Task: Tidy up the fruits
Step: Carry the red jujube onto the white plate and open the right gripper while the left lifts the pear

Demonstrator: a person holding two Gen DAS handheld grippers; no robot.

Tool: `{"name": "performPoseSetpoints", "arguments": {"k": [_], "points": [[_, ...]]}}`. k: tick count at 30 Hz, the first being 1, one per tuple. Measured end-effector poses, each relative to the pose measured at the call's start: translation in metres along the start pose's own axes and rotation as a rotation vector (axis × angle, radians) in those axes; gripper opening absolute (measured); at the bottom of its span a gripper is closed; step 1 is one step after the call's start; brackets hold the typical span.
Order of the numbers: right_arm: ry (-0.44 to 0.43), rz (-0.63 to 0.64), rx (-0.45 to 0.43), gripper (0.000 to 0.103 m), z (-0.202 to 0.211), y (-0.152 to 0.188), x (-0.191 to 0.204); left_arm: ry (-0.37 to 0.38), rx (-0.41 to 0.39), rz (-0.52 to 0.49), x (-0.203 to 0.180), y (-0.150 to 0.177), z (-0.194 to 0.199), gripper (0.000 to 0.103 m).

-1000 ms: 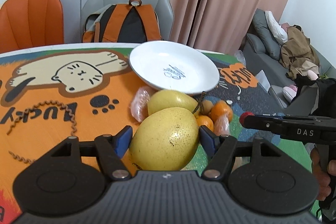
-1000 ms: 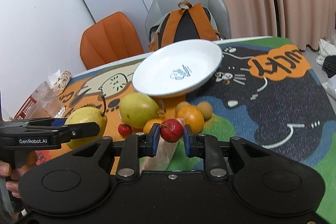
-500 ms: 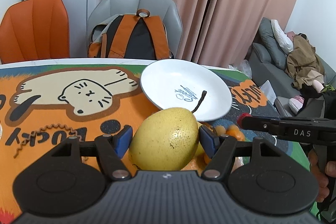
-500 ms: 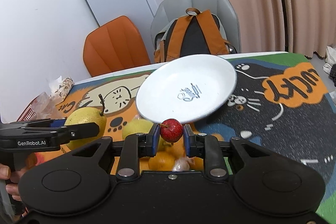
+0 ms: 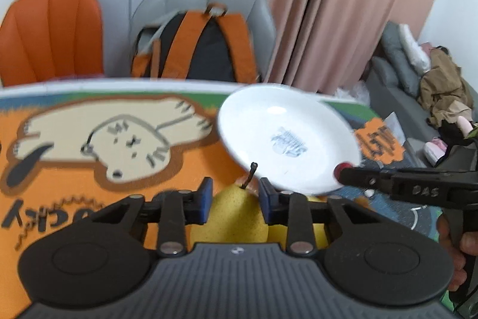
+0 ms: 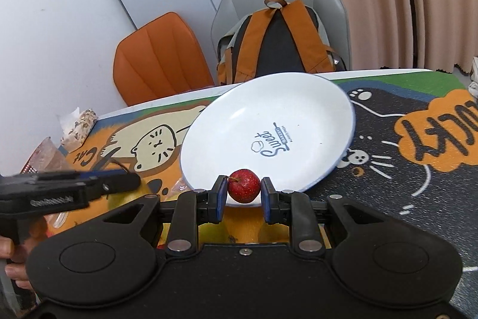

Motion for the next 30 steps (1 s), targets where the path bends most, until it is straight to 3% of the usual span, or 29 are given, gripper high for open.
{"name": "performPoseSetpoints", "arguments": {"k": [11, 15, 16, 17, 18, 30], "points": [[0.018, -0.010, 0.024, 0.025, -0.021, -0.003, -0.002, 0.000, 0.009, 0.028, 0.014, 0.005, -0.010, 0.019], [0.017, -0.019, 0.023, 0.027, -0.020, 0.000, -0.005, 0.001, 0.012, 0.004, 0.011, 0.006, -0.010, 0.024], [0.014, -0.024, 0.023, 0.027, -0.020, 0.000, -0.005, -0.007, 0.013, -0.007, 0.011, 0.007, -0.010, 0.033], [0.013, -0.028, 0.023, 0.027, -0.019, -0.001, -0.006, -0.018, 0.033, -0.008, 0.011, 0.009, -0.012, 0.052], [0.014, -0.028, 0.023, 0.028, -0.019, -0.001, -0.005, -0.022, 0.053, -0.005, 0.012, 0.011, -0.013, 0.064], [0.010, -0.032, 0.000, 0.030, -0.006, 0.000, -0.004, -0.016, 0.070, 0.033, 0.017, 0.031, -0.016, 0.061]]}}
Point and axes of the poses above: each gripper's, at about its wrist camera, not at the fingertips, and z roughly against the way its jaws point, x to its left, y to its underside, the point moved 5 cm from there along -z, roughly the way its jaws point, and after that the axes turned 6 degrees about -z, right-handed, at the moved point
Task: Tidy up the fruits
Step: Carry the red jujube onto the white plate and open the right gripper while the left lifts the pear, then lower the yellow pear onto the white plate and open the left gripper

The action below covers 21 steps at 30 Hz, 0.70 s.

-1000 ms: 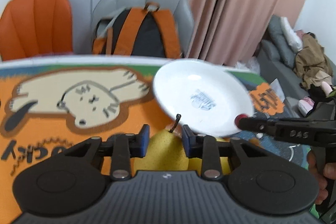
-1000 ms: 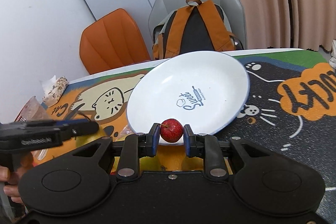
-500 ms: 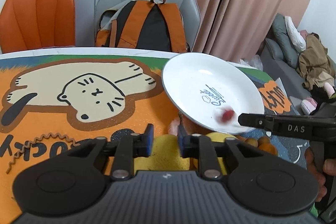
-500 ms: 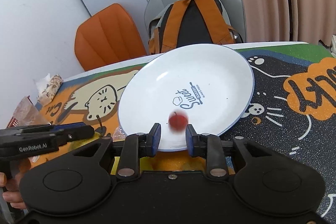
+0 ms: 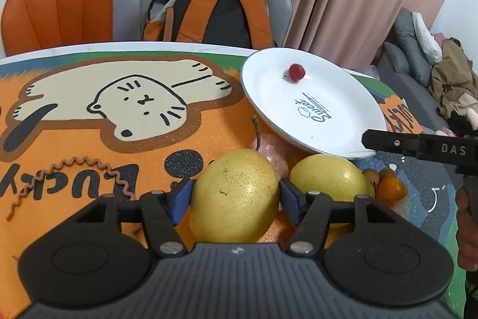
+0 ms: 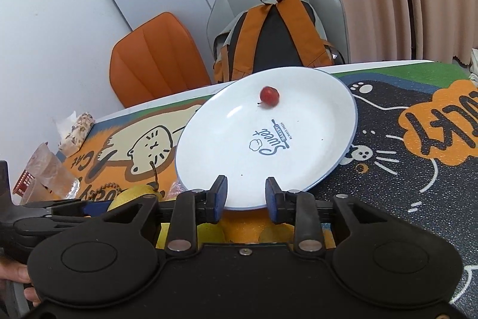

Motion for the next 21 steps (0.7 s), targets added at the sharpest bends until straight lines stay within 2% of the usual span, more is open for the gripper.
{"name": "performPoseSetpoints", "arguments": {"k": [4, 11, 15, 21], "points": [[0.003, 0.000, -0.004, 0.031, 0.005, 0.001, 0.000, -0.007, -0.031, 0.000, -0.002, -0.001, 0.006, 0.061], [-0.002, -0.017, -0.012, 0.032, 0.014, 0.004, -0.005, -0.009, -0.087, -0.018, -0.010, -0.021, 0.019, 0.061], [0.009, -0.019, -0.031, 0.047, 0.025, 0.007, -0.010, 0.000, -0.105, -0.028, -0.019, -0.033, 0.019, 0.061], [0.030, -0.023, -0.040, 0.053, 0.037, 0.012, -0.021, 0.020, -0.119, -0.045, -0.034, -0.044, 0.014, 0.061]]}}
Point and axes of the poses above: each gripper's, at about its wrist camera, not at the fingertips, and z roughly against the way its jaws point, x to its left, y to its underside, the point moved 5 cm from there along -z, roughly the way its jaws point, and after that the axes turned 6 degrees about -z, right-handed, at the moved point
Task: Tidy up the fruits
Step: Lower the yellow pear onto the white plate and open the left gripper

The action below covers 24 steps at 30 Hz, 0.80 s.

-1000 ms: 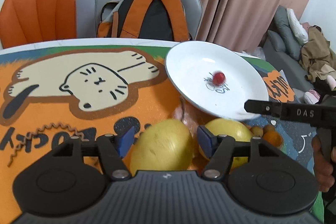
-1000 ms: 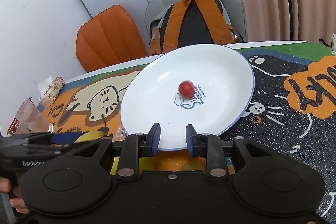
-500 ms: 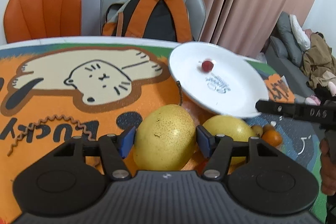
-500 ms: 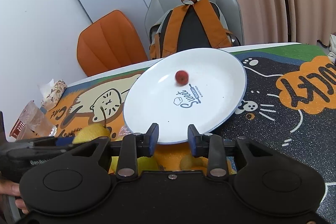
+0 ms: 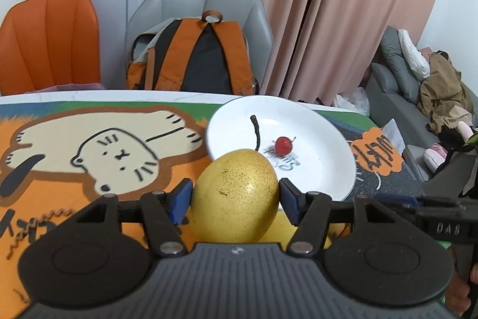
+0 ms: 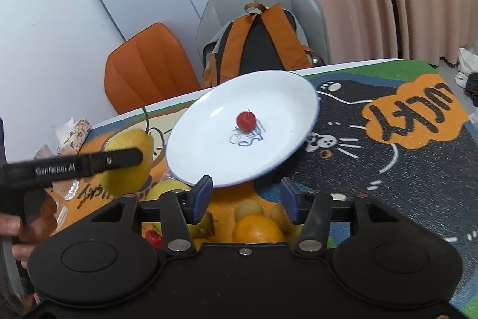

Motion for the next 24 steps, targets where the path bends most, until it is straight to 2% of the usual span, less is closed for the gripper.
{"name": "performPoseSetpoints", "arguments": {"k": [13, 24], "points": [[0.044, -0.024, -0.004, 0.055, 0.017, 0.007, -0.026, 0.047, -0.005, -0.029, -0.029, -0.017, -0.031, 0.061], [0.063, -0.049, -0.001, 0.055, 0.018, 0.008, -0.040, 0.033, 0.018, -0.043, -0.038, -0.017, -0.057, 0.061]]}}
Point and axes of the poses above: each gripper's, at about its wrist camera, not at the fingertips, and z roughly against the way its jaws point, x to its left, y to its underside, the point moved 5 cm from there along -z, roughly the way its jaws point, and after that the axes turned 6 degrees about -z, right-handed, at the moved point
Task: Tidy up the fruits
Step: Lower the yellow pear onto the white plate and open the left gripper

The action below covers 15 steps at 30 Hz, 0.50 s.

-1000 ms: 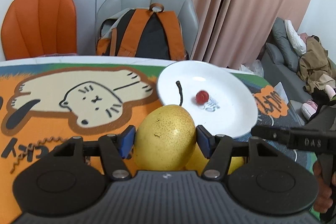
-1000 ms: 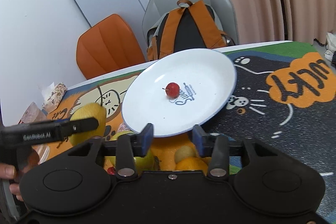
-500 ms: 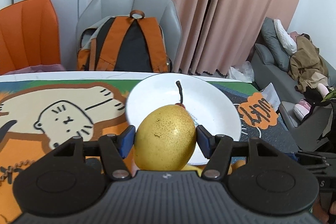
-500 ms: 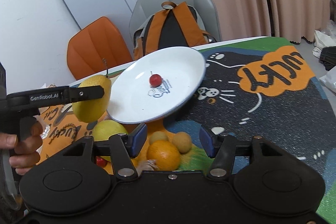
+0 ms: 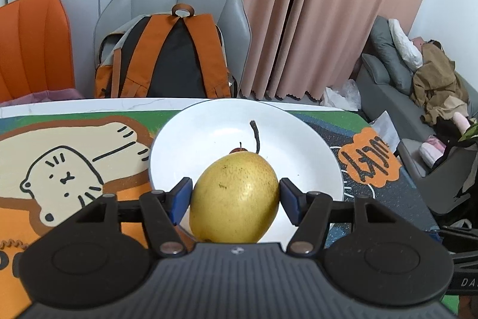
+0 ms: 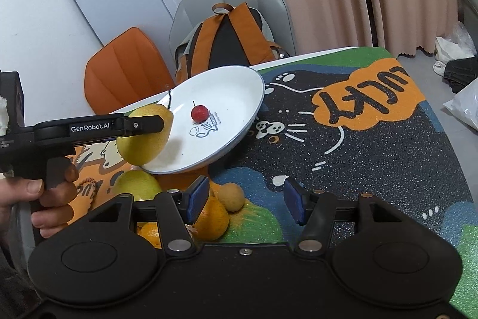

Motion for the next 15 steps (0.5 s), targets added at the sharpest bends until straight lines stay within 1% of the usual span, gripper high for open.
{"name": "performPoseSetpoints", "arguments": {"k": [2, 4, 6, 8, 12, 15], "points": [[-0.001, -0.001, 0.004, 0.055, -0.001, 0.001, 0.000, -0.003, 0.012, 0.002, 0.000, 0.001, -0.002, 0.061], [-0.005, -0.001, 0.005, 0.055, -0.003, 0.001, 0.001, -0.027, 0.019, 0.003, 0.003, 0.000, -0.003, 0.061], [-0.008, 0.000, 0.008, 0.055, -0.004, 0.001, 0.002, -0.035, 0.011, 0.001, 0.005, 0.000, -0.003, 0.061], [-0.002, 0.000, 0.012, 0.055, -0.004, 0.002, 0.004, -0.024, 0.019, 0.015, 0.007, 0.003, -0.004, 0.061], [-0.005, 0.009, 0.005, 0.055, -0.001, 0.001, 0.009, -0.027, 0.026, 0.017, 0.009, 0.010, -0.002, 0.061], [-0.010, 0.001, 0.001, 0.056, 0.000, 0.001, 0.009, -0.026, 0.015, 0.006, 0.008, 0.012, 0.008, 0.061]]}}
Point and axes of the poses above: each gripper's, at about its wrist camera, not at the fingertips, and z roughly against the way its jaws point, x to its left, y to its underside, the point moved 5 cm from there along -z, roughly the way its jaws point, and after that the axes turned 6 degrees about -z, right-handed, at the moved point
